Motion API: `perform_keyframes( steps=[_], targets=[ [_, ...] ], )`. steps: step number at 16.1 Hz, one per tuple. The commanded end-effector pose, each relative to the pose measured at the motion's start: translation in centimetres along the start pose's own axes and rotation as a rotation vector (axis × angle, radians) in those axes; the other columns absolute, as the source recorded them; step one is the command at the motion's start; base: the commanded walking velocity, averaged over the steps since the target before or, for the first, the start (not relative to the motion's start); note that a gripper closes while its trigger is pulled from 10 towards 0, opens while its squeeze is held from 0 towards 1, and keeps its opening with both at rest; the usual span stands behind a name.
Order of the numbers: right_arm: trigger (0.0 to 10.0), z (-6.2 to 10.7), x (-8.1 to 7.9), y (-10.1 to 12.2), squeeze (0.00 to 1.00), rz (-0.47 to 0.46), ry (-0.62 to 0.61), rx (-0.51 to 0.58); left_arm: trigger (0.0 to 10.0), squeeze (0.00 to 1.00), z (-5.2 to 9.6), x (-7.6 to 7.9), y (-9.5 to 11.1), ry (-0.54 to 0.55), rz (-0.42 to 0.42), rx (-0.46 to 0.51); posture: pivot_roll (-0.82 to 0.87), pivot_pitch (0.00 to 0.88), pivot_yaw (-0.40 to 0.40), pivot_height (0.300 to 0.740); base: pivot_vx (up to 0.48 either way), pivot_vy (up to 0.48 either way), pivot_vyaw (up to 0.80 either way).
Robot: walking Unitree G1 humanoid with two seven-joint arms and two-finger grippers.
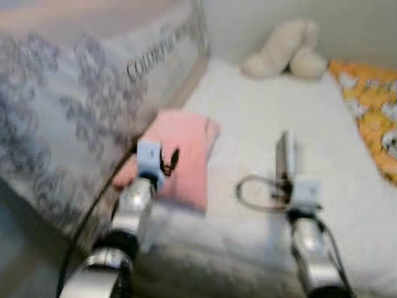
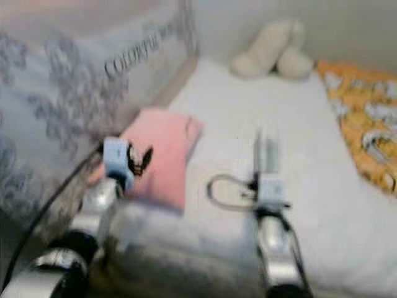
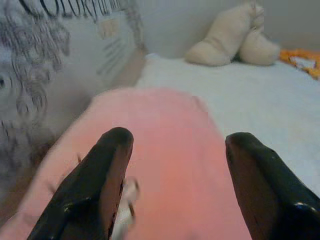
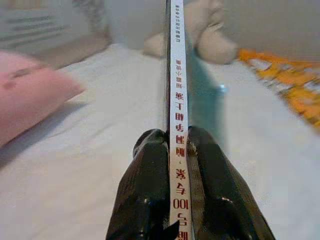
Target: Clean up the room
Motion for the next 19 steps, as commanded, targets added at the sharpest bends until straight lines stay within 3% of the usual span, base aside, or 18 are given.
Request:
perform_keyframes(
  steps=[1, 4, 5, 6, 7, 8, 10, 11, 13, 14, 16, 17, 19],
  targets=[
    [0.0, -0.5, -1.6, 1.5, 0.0, -0.018, 0.047, 0.068, 10.0, 0.0, 0.1, -1.0, 0.2, 0.02, -0.013, 0.004, 0.09, 0.0, 0.0, 0.74, 0.454, 0.0, 0.0],
    [0.0, -0.5, -1.6, 1.5, 0.0, -0.018, 0.047, 0.068, 10.0, 0.0, 0.1, -1.0, 0.2, 0.02, -0.013, 0.004, 0.09, 0.0, 0.0, 0.74, 0.454, 0.0, 0.0],
    [0.0, -2.2, -2.7, 3.7, 0.0, -0.078, 0.091, 0.115, 10.0, 0.0, 0.1, -0.9, 0.4, 0.023, -0.017, 0.015, 0.1, 0.0, 0.004, 0.74, 0.0, 0.0, 0.0],
    [0.0, -5.1, -4.0, 7.5, 0.0, -0.287, 0.15, 0.151, 10.0, 0.0, 0.0, -0.6, 0.7, 0.005, -0.024, 0.033, 0.12, 0.0, 0.01, 0.74, 0.0, 0.0, 0.0],
    [0.0, -6.3, -4.5, 7.9, 0.0, -0.495, 0.194, 0.084, 10.0, 0.0, -0.1, -0.2, 0.9, -0.016, -0.032, 0.041, 0.14, 0.0, 0.009, 0.74, 0.0, 0.0, 0.0],
    [0.0, -6.7, -4.4, 7.0, 0.0, -0.588, 0.201, 0.018, 10.0, 0.0, -0.1, 0.0, 1.0, -0.032, -0.041, 0.044, 0.15, 0.0, 0.011, 0.74, 0.0, 0.0, 0.0],
    [0.0, -5.8, -3.5, 2.3, 0.0, -0.74, 0.15, -0.186, 10.0, 0.0, 0.2, 0.1, 1.3, -0.074, -0.081, 0.059, 0.19, 0.002, 0.02, 0.74, 0.0, 0.0, 0.0],
    [0.0, -4.5, -3.0, -0.3, 0.0, -0.717, 0.102, -0.287, 10.0, 0.0, 0.6, -0.2, 1.2, -0.082, -0.099, 0.059, 0.22, 0.019, 0.022, 0.74, 0.0, 0.0, 0.0],
    [0.0, -4.5, -3.7, -0.3, 0.0, -0.617, 0.12, -0.287, 10.0, 0.0, 0.9, -0.7, 1.2, -0.079, -0.113, 0.058, 0.24, 0.028, 0.019, 0.74, 0.0, 0.0, 0.0],
    [0.0, -5.5, -5.4, 2.3, 0.0, -0.438, 0.216, -0.188, 10.0, 0.0, 1.0, -1.0, 1.4, -0.066, -0.111, 0.066, 0.24, 0.026, 0.008, 0.74, 0.0, 0.0, 0.0],
    [0.0, -7.1, -8.1, 8.0, 0.0, -0.194, 0.33, 0.055, 10.0, 0.0, 1.2, -1.0, 1.6, -0.047, -0.085, 0.08, 0.25, 0.02, -0.02, 0.74, 0.0, 0.0, 0.0],
    [0.0, -7.2, -8.5, 8.8, 0.0, -0.18, 0.34, 0.084, 10.0, 0.0, 1.2, -0.9, 1.7, -0.05, -0.083, 0.084, 0.25, 0.02, -0.02, 0.74, 0.0, 0.0, 0.0],
    [0.0, -7.3, -10.8, 11.4, 0.0, -0.143, 0.446, 0.178, 10.0, 0.0, 1.5, 0.0, 1.6, -0.065, -0.083, 0.098, 0.25, 0.02, -0.043, 0.74, 0.0, 0.0, 0.0]
  ],
)
Point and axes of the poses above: a point about 5 cm out from each wrist's last joint towards the gripper, its own z axis pointing back from the gripper into the wrist, its own y axis along the axis of the wrist's last joint, x = y × z, the point moved 1 cm from there along -z, pointing out of the wrist towards the gripper, and after that the axes turned 1 degree about z, right-handed, at the moved point
